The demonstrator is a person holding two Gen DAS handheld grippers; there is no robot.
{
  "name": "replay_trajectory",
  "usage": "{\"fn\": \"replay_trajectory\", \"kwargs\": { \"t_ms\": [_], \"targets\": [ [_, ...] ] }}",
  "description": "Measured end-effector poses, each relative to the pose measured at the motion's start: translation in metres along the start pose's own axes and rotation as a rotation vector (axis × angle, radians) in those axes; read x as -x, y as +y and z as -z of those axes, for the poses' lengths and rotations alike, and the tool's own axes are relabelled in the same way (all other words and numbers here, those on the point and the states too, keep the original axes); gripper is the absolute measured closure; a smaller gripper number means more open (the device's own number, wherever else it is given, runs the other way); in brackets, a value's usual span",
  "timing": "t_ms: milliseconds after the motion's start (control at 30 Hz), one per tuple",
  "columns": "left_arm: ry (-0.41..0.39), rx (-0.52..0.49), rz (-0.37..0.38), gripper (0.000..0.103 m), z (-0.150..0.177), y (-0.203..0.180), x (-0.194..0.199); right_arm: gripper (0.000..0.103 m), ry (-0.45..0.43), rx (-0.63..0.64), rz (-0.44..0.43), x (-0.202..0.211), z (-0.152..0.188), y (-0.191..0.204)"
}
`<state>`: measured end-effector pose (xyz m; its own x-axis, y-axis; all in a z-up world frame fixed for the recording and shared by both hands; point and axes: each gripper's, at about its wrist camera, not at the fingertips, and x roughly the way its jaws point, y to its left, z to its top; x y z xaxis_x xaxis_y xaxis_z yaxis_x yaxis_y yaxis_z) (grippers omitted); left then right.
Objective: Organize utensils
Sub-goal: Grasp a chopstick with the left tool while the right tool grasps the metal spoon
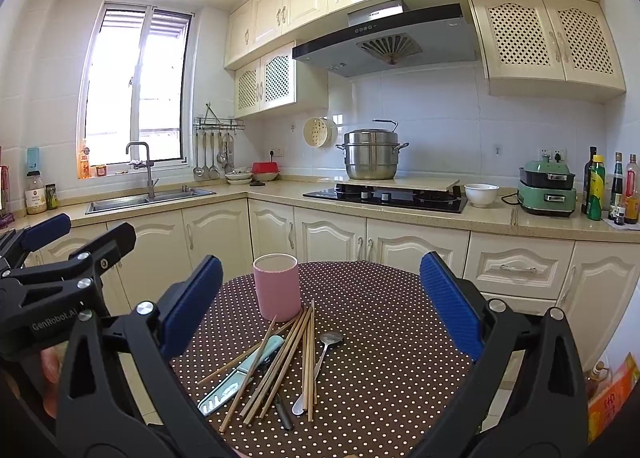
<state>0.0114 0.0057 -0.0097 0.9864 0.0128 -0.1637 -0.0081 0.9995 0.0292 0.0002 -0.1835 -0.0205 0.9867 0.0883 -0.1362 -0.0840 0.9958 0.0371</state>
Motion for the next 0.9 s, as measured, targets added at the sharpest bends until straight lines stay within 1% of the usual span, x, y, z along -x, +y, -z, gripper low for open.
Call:
{"fn": "replay_trajectory", "kwargs": {
  "t_ms": [100, 233, 467, 567, 667, 800, 900],
  "targets": [
    [0.021, -0.013, -0.001, 0.004, 0.003, -0.003, -0.011, 0.006, 0.024, -0.009, -0.001, -0.010, 0.006, -0.003],
    [0.070, -0.032, 0.010, 0.004, 0.011, -0.005, -0.031, 0.006, 0.065, -0.018, -0.005, -0.026, 0.015, -0.005],
    [0.192, -0.036, 0.049, 0.004, 0.029, -0.006, -0.072, 0.006, 0.143, -0.029, -0.011, -0.056, 0.029, -0.012],
    [0.270, -0.043, 0.088, 0.004, 0.038, -0.005, -0.094, 0.006, 0.179, -0.033, -0.012, -0.069, 0.036, -0.015],
    [0.348, -0.049, 0.109, 0.004, 0.050, -0.003, -0.114, 0.006, 0.218, -0.033, -0.006, -0.083, 0.044, -0.020],
    [0.471, -0.050, 0.162, 0.005, 0.071, 0.003, -0.142, 0.006, 0.280, -0.041, 0.010, -0.102, 0.057, -0.029],
    [0.544, -0.064, 0.195, 0.006, 0.086, 0.002, -0.160, 0.006, 0.322, -0.051, 0.019, -0.115, 0.067, -0.035]
  ]
}}
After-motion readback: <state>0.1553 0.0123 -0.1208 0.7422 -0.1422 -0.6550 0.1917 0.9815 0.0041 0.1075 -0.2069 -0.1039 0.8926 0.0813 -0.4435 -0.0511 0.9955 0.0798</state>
